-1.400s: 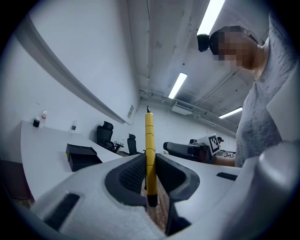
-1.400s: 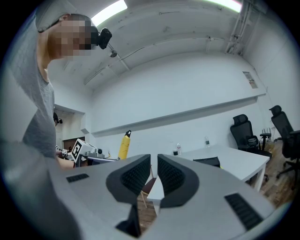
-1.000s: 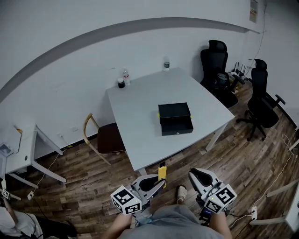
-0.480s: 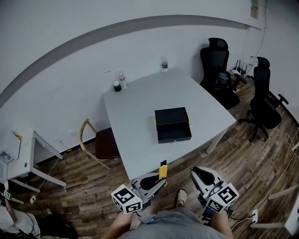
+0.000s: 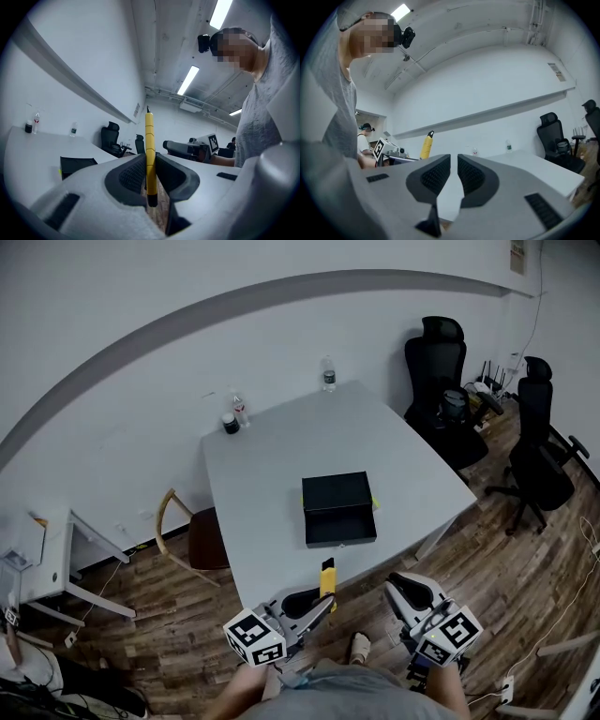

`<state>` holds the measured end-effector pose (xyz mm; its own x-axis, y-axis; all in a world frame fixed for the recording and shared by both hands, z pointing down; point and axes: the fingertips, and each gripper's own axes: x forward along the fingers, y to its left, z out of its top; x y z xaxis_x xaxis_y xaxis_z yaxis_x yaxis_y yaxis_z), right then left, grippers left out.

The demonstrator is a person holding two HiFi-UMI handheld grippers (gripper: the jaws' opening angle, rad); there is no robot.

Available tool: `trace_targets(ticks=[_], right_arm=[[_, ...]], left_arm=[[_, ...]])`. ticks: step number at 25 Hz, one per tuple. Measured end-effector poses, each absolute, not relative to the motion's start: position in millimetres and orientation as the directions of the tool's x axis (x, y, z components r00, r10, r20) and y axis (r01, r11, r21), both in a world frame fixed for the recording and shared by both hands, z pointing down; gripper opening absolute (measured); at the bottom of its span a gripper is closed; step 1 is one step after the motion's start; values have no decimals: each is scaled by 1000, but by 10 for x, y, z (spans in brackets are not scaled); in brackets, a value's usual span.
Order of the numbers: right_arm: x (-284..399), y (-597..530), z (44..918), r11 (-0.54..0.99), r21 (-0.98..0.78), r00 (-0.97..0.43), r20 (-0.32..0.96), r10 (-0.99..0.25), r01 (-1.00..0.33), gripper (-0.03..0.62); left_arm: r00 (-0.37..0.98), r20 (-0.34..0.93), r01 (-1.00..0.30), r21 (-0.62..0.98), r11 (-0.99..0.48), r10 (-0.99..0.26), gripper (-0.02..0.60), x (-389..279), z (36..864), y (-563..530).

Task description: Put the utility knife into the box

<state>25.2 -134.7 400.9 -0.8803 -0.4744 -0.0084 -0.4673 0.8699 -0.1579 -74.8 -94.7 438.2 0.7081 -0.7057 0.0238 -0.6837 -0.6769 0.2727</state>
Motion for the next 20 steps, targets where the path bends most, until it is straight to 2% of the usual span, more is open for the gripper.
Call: trace_targets(ticks=[8, 20], right_arm=[[342, -1859, 3958, 900, -133, -907, -16, -421, -415, 46], [267, -2120, 4018, 906, -136, -914, -6, -406, -402, 46]], left_arm=[[673, 54, -721, 270, -638, -737, 75, -614, 4469, -1416], [652, 176, -758, 147, -635, -737, 75, -845, 4603, -1971]])
